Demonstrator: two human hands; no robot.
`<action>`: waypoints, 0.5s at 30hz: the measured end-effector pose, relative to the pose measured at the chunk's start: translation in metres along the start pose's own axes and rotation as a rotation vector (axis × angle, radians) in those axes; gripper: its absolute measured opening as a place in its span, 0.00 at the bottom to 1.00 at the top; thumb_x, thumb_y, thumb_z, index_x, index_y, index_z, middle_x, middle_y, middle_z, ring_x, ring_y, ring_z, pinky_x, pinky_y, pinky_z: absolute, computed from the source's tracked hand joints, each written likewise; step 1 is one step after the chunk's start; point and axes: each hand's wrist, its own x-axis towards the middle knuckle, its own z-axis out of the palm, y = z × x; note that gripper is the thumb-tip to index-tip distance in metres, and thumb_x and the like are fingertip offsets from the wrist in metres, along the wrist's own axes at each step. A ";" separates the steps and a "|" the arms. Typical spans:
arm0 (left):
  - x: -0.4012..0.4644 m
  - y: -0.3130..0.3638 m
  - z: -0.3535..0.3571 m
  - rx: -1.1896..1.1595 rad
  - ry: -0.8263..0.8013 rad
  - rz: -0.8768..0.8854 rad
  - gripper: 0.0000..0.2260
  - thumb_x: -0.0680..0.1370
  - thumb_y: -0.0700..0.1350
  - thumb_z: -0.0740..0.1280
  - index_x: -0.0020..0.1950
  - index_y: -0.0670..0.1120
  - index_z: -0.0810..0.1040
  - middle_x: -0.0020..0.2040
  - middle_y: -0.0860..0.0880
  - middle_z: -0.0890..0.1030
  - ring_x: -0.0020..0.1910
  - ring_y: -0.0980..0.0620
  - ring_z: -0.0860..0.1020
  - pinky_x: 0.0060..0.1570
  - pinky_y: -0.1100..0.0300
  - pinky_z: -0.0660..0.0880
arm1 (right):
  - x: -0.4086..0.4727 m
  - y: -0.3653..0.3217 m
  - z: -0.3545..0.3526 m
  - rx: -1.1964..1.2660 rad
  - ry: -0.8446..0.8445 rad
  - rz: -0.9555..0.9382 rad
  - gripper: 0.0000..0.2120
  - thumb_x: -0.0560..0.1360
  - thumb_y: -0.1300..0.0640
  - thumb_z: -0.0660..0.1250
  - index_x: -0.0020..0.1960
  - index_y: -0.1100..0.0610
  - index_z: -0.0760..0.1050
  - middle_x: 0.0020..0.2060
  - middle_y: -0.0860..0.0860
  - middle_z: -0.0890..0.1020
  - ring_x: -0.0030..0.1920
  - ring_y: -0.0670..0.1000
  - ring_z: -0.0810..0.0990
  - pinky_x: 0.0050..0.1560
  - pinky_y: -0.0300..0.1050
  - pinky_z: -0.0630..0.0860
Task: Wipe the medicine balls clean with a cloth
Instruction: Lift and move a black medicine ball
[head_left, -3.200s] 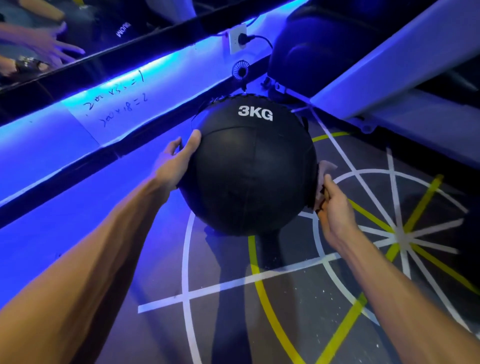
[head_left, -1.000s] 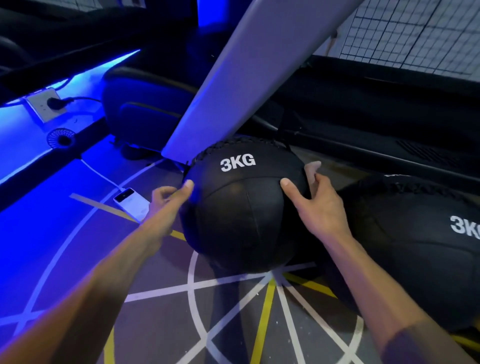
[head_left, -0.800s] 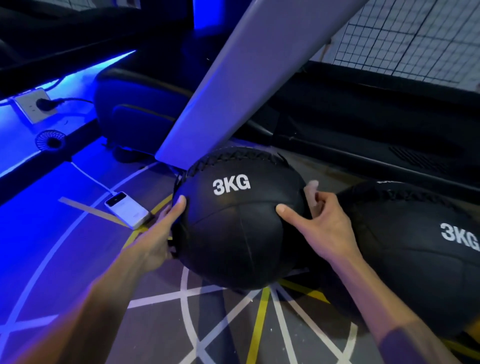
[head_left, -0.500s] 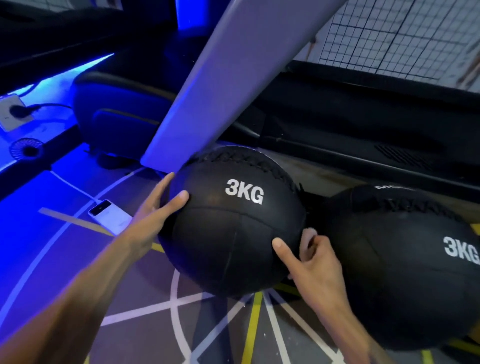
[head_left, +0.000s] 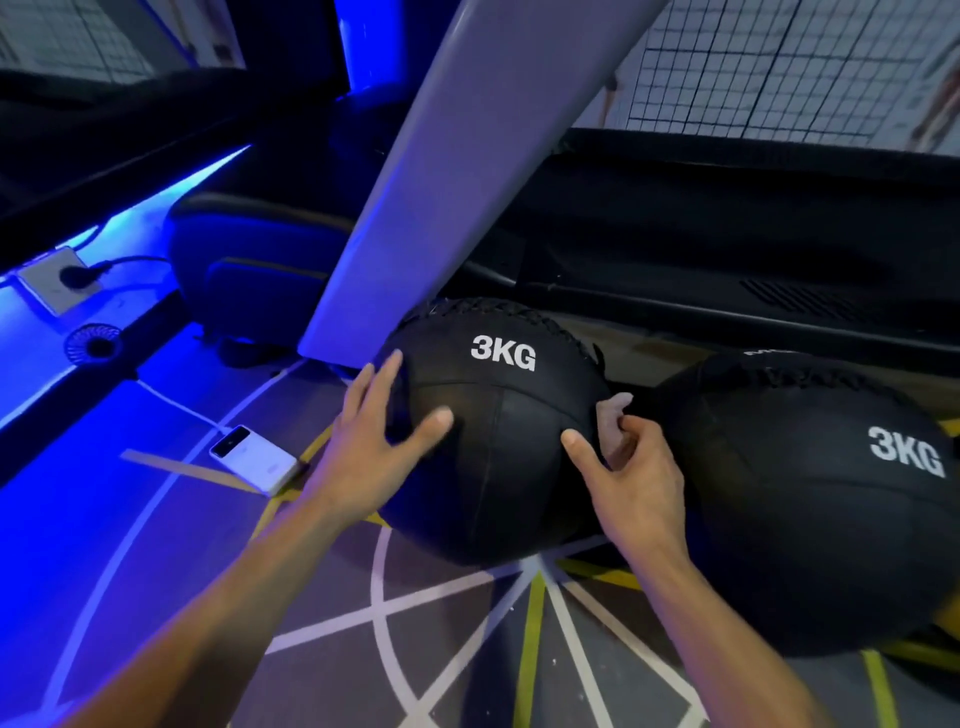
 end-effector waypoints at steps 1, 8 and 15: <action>-0.012 0.000 0.001 0.058 -0.010 0.060 0.43 0.70 0.76 0.65 0.80 0.67 0.54 0.83 0.59 0.50 0.82 0.55 0.53 0.78 0.50 0.57 | -0.002 0.000 -0.003 0.015 0.009 0.001 0.27 0.73 0.41 0.75 0.66 0.52 0.72 0.55 0.46 0.79 0.54 0.47 0.77 0.50 0.43 0.71; -0.053 -0.005 -0.010 0.136 0.060 0.171 0.26 0.80 0.57 0.68 0.78 0.60 0.68 0.80 0.59 0.61 0.79 0.58 0.61 0.73 0.52 0.66 | -0.041 -0.003 -0.032 0.463 -0.074 0.155 0.07 0.78 0.56 0.72 0.56 0.48 0.79 0.47 0.49 0.86 0.46 0.49 0.86 0.43 0.47 0.81; -0.138 0.068 -0.014 -0.137 -0.114 0.139 0.06 0.82 0.48 0.68 0.55 0.57 0.83 0.52 0.63 0.84 0.53 0.62 0.82 0.51 0.69 0.75 | -0.122 -0.027 -0.088 0.756 -0.358 0.193 0.09 0.82 0.55 0.65 0.58 0.53 0.82 0.53 0.61 0.85 0.51 0.58 0.84 0.54 0.57 0.76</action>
